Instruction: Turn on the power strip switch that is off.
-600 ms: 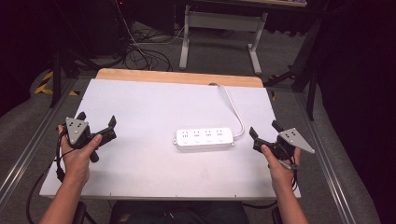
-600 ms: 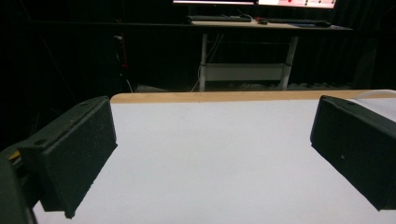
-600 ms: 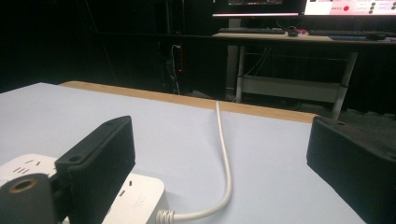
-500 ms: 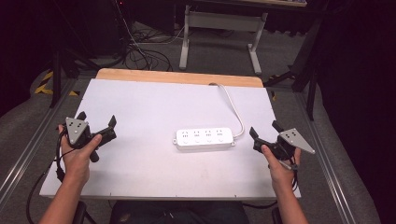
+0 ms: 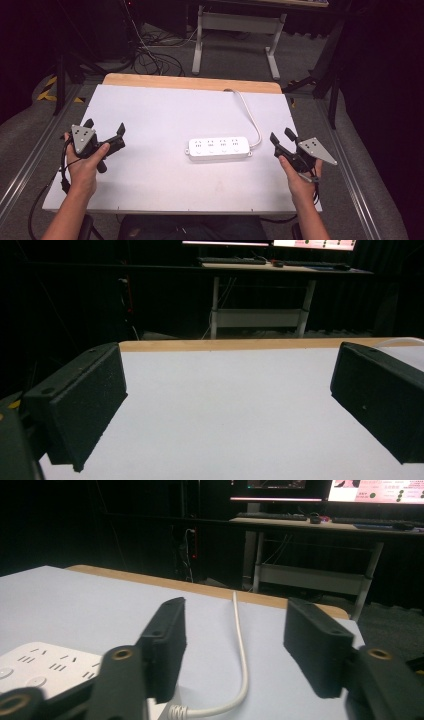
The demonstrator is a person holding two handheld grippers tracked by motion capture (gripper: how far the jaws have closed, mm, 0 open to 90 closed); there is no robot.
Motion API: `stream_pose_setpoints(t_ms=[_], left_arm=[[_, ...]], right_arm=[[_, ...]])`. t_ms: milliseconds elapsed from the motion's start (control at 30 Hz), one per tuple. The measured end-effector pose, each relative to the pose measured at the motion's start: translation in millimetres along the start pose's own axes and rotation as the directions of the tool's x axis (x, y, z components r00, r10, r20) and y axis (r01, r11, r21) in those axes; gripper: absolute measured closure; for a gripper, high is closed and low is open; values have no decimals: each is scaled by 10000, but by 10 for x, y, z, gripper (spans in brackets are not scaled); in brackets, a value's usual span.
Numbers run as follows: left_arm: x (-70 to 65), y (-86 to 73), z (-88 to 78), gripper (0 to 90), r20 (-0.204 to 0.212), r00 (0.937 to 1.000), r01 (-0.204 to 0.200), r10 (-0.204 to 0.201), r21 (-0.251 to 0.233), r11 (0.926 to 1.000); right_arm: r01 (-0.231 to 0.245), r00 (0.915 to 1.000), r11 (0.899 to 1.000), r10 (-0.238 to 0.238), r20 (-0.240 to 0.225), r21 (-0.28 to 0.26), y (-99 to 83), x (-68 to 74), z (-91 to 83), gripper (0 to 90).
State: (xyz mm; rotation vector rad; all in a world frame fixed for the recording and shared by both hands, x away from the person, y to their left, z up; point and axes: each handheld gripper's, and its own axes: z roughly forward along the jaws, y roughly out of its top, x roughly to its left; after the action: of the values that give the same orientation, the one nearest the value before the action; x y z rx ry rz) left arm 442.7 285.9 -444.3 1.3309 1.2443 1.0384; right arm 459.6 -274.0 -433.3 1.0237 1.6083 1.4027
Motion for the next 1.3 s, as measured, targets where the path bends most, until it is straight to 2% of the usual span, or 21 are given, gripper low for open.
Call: stream_pose_setpoints(t_ms=[100, 133, 467, 633, 800, 1100, 1300], left_arm=[[-7, -1, 2, 24, 27, 10000, -25, 25, -11, 10000], [-9, -1, 3, 24, 40, 10000, -69, 69, 0, 10000], [-8, -5, 3, 34, 121, 9999, -64, 65, -52, 10000], [-8, -4, 3, 35, 154, 9998, -94, 95, -60, 9999], [-16, -5, 3, 36, 191, 9998, -90, 91, -26, 10000], [-12, -7, -1, 35, 172, 9998, -113, 113, -35, 9999], [-15, -9, -1, 36, 204, 9997, -152, 153, -22, 9999]], right_arm=[[-33, 10000, 10000, 33, -5, 0, 8, 1, -10, 522], [20, 10000, 10000, -20, -50, -71, 14, 0, -19, 578], [146, 9993, 9999, -143, -350, 83, 32, 6, -41, 824], [251, 9983, 9995, -240, -539, 198, 49, 17, -57, 898], [433, 9968, 9988, -416, -686, 231, 71, 38, -65, 900], [582, 9932, 9958, -506, -1048, 711, 119, 38, -75, 900], [631, 9870, 9935, -480, -1532, 952, 165, 53, -27, 900]])
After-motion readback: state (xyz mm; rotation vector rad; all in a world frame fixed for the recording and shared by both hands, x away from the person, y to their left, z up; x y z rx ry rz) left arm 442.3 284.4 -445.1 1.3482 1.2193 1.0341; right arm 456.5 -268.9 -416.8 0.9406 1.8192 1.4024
